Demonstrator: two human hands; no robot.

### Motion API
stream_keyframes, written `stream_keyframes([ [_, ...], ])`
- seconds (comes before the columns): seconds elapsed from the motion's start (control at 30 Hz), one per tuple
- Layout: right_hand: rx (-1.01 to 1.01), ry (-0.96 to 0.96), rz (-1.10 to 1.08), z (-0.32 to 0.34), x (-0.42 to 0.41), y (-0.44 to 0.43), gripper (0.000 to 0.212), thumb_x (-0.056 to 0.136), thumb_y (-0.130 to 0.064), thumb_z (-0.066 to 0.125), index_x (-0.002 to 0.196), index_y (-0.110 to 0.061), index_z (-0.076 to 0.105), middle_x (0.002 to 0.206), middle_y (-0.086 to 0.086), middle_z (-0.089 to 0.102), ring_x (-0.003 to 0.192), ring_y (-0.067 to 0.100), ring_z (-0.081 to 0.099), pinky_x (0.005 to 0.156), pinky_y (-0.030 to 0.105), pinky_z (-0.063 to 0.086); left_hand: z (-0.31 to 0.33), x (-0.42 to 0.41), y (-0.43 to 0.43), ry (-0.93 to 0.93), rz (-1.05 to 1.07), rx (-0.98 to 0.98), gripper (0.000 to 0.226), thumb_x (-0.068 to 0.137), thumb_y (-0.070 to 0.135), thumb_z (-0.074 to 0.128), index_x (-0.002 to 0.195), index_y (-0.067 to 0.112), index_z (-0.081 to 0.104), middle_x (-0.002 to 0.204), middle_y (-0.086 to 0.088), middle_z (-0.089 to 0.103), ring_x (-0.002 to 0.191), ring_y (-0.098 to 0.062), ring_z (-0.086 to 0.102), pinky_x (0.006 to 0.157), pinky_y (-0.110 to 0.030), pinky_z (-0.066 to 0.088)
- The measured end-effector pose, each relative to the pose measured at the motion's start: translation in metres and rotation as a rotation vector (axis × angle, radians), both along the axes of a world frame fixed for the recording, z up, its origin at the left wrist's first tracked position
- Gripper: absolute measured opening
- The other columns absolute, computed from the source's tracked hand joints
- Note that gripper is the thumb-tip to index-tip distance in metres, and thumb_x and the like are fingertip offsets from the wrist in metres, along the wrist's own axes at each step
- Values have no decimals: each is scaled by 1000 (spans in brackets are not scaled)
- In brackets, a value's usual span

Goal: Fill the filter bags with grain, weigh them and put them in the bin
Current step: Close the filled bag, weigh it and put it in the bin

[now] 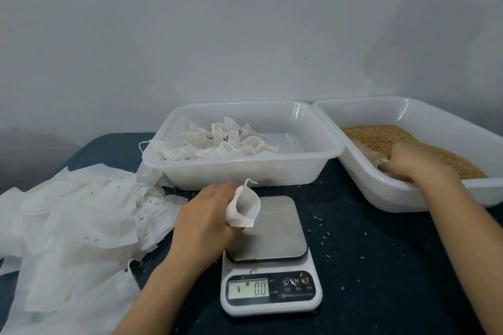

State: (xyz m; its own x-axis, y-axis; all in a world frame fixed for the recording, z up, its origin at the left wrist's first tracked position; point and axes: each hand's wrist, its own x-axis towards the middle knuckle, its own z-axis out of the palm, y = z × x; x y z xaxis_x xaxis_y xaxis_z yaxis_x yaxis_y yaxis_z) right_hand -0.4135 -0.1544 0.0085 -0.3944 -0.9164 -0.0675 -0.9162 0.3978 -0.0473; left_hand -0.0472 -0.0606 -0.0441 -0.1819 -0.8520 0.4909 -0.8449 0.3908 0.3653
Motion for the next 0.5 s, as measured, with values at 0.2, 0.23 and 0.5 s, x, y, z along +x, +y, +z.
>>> stream_keyframes([
  [0.2,11,-49,23,-4,2,-5,29,89,-36,59,75,-11,58,76,5,63,68,21,59,54,29,39,1,0,3,-28,-17,-13,25,69,40,43,85,25,56,70,20,42,76,-9,43,55,-27,34],
  [0.23,-10,-72,25,-4,2,-6,30,89,-36,59,75,-10,59,75,6,64,67,21,60,54,29,40,1,0,3,-31,-20,-25,23,70,40,43,83,25,56,69,20,41,74,-9,41,54,-25,31],
  [0.5,-7,-98,-67,9,-1,-17,31,99,-23,46,106,2,63,109,16,65,97,31,62,85,39,51,3,0,6,-40,-26,-38,15,64,26,56,77,19,57,71,12,55,69,-17,53,50,-32,41],
])
